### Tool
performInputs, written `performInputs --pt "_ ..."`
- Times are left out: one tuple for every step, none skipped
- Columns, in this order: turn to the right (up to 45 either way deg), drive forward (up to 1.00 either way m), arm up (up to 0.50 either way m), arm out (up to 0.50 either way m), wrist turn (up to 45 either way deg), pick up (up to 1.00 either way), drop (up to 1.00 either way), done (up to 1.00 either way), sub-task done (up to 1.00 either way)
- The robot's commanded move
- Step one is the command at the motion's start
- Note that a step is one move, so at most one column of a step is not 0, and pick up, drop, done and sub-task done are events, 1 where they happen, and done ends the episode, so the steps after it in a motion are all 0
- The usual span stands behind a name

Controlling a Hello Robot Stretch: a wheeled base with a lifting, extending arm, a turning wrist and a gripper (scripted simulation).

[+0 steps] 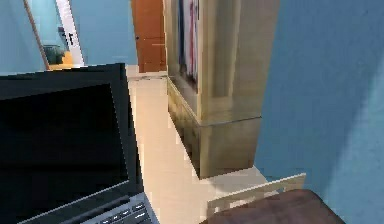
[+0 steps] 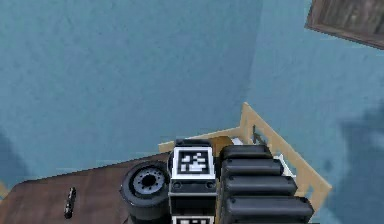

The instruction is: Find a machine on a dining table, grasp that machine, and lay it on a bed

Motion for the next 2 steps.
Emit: performInputs --pt "45.0 0.0 0.0 0.0 0.0 0.0 0.0 0.0 0.0" --pt "3.0 0.0 0.0 0.0 0.0 0.0 0.0 0.0 0.0"
